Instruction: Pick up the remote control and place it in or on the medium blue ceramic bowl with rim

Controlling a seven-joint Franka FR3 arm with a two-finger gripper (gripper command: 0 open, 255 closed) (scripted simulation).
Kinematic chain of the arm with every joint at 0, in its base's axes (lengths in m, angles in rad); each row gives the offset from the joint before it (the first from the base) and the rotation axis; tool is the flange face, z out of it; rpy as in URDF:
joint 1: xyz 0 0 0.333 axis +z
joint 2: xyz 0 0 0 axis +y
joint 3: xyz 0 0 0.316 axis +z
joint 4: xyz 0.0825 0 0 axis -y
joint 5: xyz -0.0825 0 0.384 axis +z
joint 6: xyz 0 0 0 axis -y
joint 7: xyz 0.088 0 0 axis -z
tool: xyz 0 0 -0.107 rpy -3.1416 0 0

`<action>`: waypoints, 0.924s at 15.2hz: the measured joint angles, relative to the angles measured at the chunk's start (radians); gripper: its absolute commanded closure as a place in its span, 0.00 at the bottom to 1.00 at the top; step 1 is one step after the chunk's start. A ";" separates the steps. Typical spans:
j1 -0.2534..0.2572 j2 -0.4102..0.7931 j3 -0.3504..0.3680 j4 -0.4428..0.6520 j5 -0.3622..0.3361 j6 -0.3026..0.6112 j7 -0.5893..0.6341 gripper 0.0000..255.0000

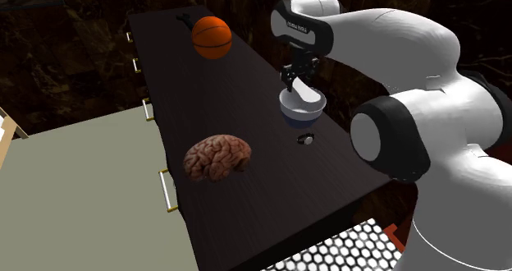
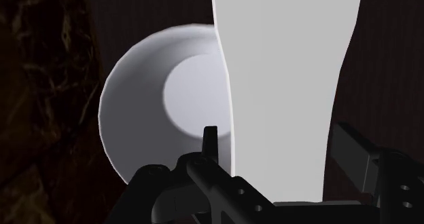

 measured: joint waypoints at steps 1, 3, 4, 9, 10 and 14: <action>-0.014 0.032 -0.005 0.049 0.004 -0.017 -0.018 1.00; -0.041 0.115 -0.011 0.176 0.015 -0.060 -0.047 1.00; -0.054 0.138 -0.015 0.208 0.018 -0.070 -0.062 1.00; -0.061 0.158 -0.016 0.184 0.020 -0.025 -0.072 1.00; -0.060 0.153 -0.016 0.158 0.020 -0.005 -0.072 1.00; -0.059 0.152 -0.016 0.104 0.020 0.049 -0.073 1.00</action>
